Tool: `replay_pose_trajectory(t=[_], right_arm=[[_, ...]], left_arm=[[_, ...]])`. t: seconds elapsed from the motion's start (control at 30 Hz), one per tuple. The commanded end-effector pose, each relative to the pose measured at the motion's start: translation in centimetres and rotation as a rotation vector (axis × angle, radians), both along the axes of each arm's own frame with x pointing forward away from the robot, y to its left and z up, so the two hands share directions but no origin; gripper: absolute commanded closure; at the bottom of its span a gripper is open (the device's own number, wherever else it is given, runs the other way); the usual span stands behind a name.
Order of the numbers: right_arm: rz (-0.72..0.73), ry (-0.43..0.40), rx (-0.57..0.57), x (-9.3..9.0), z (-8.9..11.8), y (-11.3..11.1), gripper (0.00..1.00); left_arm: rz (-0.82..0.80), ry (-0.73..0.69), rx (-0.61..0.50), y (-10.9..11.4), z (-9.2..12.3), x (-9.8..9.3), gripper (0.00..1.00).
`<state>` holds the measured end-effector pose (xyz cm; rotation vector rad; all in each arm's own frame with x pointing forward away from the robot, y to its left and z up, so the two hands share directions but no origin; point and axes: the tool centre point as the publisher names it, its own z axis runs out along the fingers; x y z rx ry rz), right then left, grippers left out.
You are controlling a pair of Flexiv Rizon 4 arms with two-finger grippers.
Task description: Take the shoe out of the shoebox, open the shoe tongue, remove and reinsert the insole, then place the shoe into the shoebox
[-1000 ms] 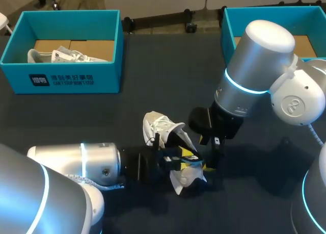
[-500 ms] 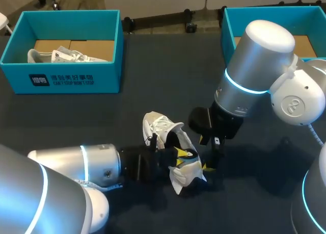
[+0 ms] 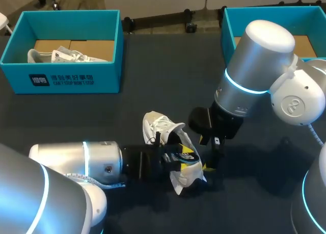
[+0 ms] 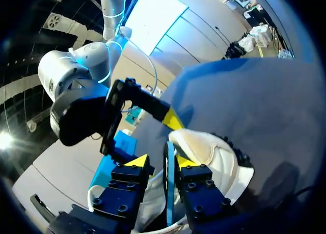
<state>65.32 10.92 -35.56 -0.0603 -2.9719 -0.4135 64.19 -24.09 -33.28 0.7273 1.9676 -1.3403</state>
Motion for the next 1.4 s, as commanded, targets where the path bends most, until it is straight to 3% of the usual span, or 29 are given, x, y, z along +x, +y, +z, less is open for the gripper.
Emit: replay_pose_trajectory(t=[0.03, 0.17, 0.2, 0.23, 0.43, 0.67, 0.93, 1.03, 1.07, 1.4], right_arm=[[-0.001, -0.001, -0.002, 0.0, -0.1, 0.1, 0.0], [-0.001, -0.001, -0.002, 0.0, -0.1, 0.1, 0.0], [-0.001, -0.001, -0.002, 0.0, -0.1, 0.1, 0.0], [-0.001, -0.001, -0.002, 0.0, -0.1, 0.1, 0.0], [-0.001, -0.001, -0.002, 0.0, -0.1, 0.1, 0.0], [-0.001, -0.001, -0.002, 0.0, -0.1, 0.1, 0.0], [-0.001, -0.001, -0.002, 0.0, -0.1, 0.1, 0.0], [-0.001, -0.001, -0.002, 0.0, -0.1, 0.1, 0.0], [-0.001, -0.001, -0.002, 0.0, -0.1, 0.1, 0.0], [-0.001, -0.001, -0.002, 0.0, -0.1, 0.1, 0.0]], left_arm=[[-0.026, 0.008, -0.009, 1.1, 0.7, -0.6, 0.68], [-0.035, 0.005, -0.007, 0.8, 0.8, -0.8, 0.78], [-0.037, 0.005, -0.004, 0.7, 0.7, -0.8, 0.85], [-0.04, 0.002, 0.003, 0.6, 0.5, -0.8, 1.0], [-0.049, -0.016, 0.04, 0.3, -0.2, -0.7, 1.0], [0.008, -0.014, 0.095, 0.5, -1.8, 1.2, 1.0], [0.016, 0.001, 0.084, 1.0, -1.5, 1.1, 1.0], [0.0, 0.005, 0.068, 1.1, -1.0, 0.6, 0.72], [-0.003, 0.003, 0.065, 1.2, -0.8, 0.5, 0.69], [-0.053, 0.049, 0.068, 1.5, 0.6, -0.4, 0.65]])
